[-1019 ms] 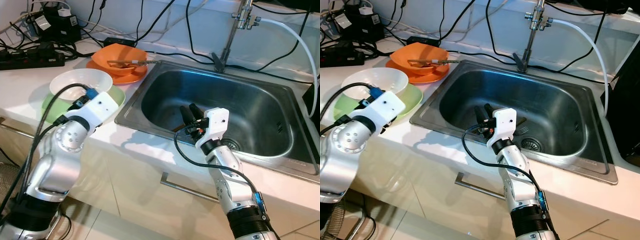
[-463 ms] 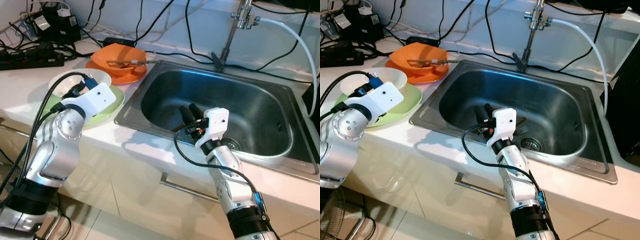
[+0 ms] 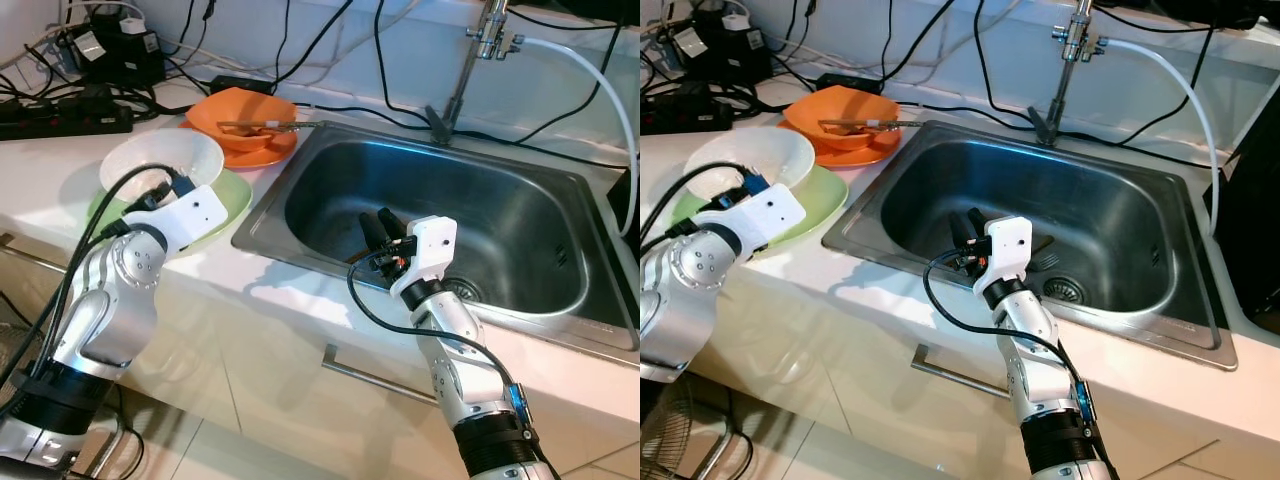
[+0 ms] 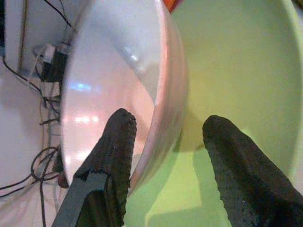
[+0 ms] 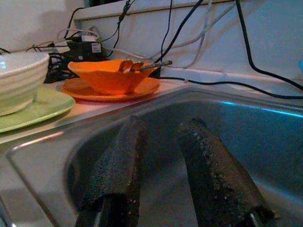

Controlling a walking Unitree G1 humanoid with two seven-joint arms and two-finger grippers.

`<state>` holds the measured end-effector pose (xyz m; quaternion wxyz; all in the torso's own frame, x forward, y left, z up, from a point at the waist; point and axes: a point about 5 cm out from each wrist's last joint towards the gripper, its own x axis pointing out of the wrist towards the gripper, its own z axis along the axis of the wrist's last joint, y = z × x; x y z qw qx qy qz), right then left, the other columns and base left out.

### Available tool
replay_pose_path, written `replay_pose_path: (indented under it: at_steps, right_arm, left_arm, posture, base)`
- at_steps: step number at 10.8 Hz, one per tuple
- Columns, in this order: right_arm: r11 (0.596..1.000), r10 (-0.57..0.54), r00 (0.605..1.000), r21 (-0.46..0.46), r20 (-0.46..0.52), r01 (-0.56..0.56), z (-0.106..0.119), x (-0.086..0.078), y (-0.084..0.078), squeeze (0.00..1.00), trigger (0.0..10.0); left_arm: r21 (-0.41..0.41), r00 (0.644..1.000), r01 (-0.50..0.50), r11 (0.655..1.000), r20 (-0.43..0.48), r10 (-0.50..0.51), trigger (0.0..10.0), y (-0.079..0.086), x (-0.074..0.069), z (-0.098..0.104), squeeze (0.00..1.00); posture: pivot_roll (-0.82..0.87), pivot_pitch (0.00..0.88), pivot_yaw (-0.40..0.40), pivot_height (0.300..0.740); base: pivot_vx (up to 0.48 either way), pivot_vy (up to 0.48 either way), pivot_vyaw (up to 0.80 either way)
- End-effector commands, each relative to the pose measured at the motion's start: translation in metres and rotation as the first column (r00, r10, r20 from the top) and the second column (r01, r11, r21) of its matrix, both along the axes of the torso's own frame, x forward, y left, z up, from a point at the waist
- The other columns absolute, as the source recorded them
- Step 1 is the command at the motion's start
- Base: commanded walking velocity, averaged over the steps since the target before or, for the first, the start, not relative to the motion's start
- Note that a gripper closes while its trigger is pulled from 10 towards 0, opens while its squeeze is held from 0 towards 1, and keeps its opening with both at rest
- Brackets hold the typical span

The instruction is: Kitchen organization

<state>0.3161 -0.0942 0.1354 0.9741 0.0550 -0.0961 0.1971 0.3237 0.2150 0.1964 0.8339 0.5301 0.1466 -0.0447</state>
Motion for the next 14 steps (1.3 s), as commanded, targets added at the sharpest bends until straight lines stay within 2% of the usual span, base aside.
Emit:
replay_pose_path:
  at_steps: [1,2,9,11,13,14]
  right_arm:
    - [1.000,0.000,1.000,-0.004,-0.001,0.000,0.002,0.002,0.000,0.00,10.0]
    - [1.000,-0.001,1.000,-0.004,-0.002,0.001,0.002,0.002,0.000,0.00,10.0]
    - [1.000,-0.014,1.000,-0.008,-0.013,0.014,0.000,0.002,-0.002,0.00,10.0]
    - [1.000,-0.010,1.000,-0.008,-0.015,0.009,0.000,0.002,-0.001,0.00,10.0]
    - [1.000,-0.020,1.000,-0.007,-0.015,0.020,0.000,0.004,-0.003,0.00,10.0]
    - [1.000,-0.024,1.000,-0.009,-0.014,0.023,0.000,0.005,-0.004,0.00,10.0]
  left_arm:
    - [0.013,0.999,0.002,1.000,-0.045,-0.002,2.6,0.000,-0.001,-0.009,0.00]
    - [0.017,0.999,0.002,1.000,-0.037,-0.002,0.0,0.000,-0.002,-0.009,0.00]
    - [0.036,1.000,-0.006,0.999,-0.026,0.007,0.0,-0.001,0.001,-0.010,0.00]
    - [0.043,1.000,-0.005,0.999,0.001,0.005,0.0,-0.002,0.002,-0.006,0.00]
    - [0.094,0.992,-0.018,0.995,0.123,0.006,0.0,0.001,0.006,0.015,0.00]
    - [0.130,0.974,-0.025,0.991,0.225,-0.005,0.0,-0.001,0.009,0.032,0.00]
  posture:
    - [0.24,0.000,-0.052,0.740]
    - [0.24,0.000,-0.053,0.740]
    - [0.23,0.003,-0.053,0.740]
    - [0.24,0.002,-0.055,0.740]
    - [0.24,0.000,-0.055,0.740]
    - [0.24,0.000,-0.054,0.740]
  base:
    - [0.000,0.000,0.00]
    - [0.000,0.000,0.00]
    - [0.000,0.000,0.00]
    - [0.000,0.000,0.00]
    - [0.000,0.000,0.00]
    - [0.000,0.000,0.00]
